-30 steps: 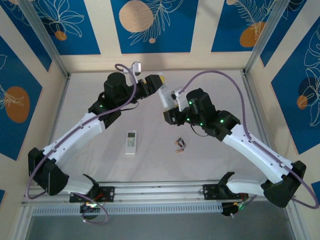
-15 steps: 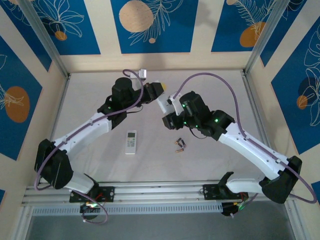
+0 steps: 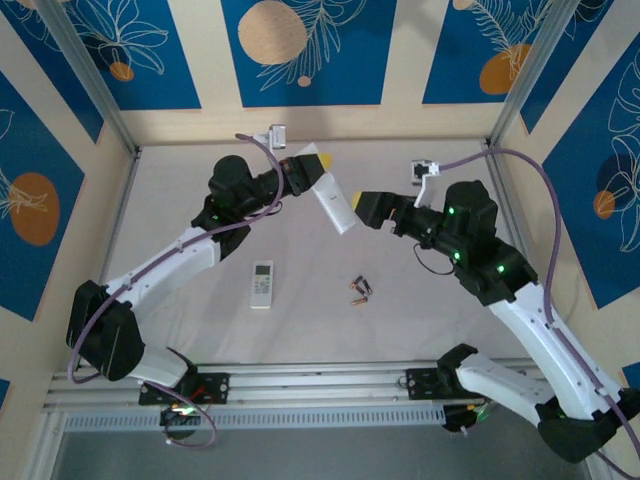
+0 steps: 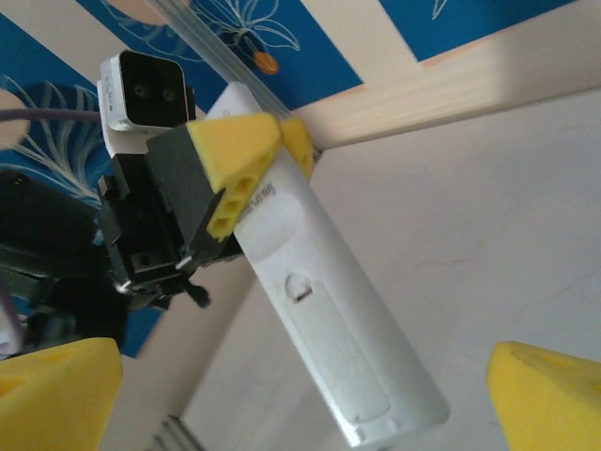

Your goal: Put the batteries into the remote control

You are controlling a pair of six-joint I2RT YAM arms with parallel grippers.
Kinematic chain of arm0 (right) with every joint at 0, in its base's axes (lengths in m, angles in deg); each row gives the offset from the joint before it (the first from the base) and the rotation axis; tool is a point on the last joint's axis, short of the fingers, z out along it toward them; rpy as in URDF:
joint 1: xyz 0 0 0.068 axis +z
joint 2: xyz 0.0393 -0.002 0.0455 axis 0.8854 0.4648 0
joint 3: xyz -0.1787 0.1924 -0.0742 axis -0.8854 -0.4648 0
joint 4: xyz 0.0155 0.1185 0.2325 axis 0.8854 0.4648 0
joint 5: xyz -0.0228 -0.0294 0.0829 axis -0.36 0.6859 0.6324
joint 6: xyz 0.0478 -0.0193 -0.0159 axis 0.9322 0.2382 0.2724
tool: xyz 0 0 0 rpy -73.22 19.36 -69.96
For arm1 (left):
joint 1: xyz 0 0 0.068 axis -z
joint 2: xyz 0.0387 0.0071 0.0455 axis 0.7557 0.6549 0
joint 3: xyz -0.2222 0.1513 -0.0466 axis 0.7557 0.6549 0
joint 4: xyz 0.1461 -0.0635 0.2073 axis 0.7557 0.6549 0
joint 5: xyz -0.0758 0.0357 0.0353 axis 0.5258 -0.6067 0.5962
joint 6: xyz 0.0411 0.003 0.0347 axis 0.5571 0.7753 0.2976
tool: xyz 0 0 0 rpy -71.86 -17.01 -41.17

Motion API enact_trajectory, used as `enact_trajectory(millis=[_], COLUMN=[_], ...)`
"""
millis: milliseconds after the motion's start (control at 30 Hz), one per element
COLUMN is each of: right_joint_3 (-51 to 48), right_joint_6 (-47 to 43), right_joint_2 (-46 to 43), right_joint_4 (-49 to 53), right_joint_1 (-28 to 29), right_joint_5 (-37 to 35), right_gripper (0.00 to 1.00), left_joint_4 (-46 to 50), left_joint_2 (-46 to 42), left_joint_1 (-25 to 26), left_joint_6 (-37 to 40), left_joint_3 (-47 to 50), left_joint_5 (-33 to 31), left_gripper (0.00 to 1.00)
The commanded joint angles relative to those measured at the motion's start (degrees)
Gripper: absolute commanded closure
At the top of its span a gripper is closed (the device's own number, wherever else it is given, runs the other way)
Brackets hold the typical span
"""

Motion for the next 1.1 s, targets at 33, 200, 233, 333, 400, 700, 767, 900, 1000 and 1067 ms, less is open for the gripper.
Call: enact_trajectory(millis=[33, 200, 233, 333, 400, 700, 767, 900, 1000, 1067], right_joint_3=[-8.2, -14.6, -15.2, -14.9, -13.6, -8.3, -6.9, -5.6, -5.6, -5.3], right_joint_6=[13.4, 20.7, 21.6, 23.0, 22.9, 27.4, 28.2, 28.7, 29.0, 28.6], right_joint_2=[-2.1, -1.1, -0.5, 1.8, 3.3, 8.7, 10.1, 12.3, 13.3, 13.8], right_joint_4=[-14.0, -26.2, -27.6, -29.5, -28.8, -15.7, -13.8, -12.7, -14.4, -15.0], right_joint_1=[-0.8, -0.7, -0.6, -0.4, -0.1, 0.3, 0.4, 0.6, 0.9, 1.5], right_joint_5=[5.6, 8.5, 8.8, 9.4, 9.2, 3.4, 3.6, 4.5, 5.7, 5.9], right_gripper=[0.01, 0.02, 0.02, 0.02, 0.01, 0.01, 0.0, 0.01, 0.0, 0.0], left_joint_4=[-9.1, -10.4, -10.7, -10.6, -9.6, 0.2, 3.3, 6.2, 6.9, 6.9], left_joint_2=[0.4, 1.2, 1.4, 1.6, 1.6, -2.1, -3.0, -4.8, -5.3, -5.2], left_joint_1=[-0.8, -0.7, -0.8, -0.7, -0.8, -0.3, -0.1, 0.3, 0.3, 0.3], left_joint_6=[0.1, 0.0, -0.1, 0.0, 0.8, 10.7, 13.6, 17.5, 18.4, 18.4], left_joint_3=[-1.2, -1.3, -1.3, -1.2, -1.2, -1.9, -2.4, -2.4, -2.4, -2.3], left_joint_5=[1.5, 1.6, 1.7, 1.9, 1.8, -0.4, -1.6, -3.4, -3.7, -3.8], left_gripper=[0.98, 0.98, 0.98, 0.99, 0.99, 1.0, 1.0, 1.0, 1.0, 1.0])
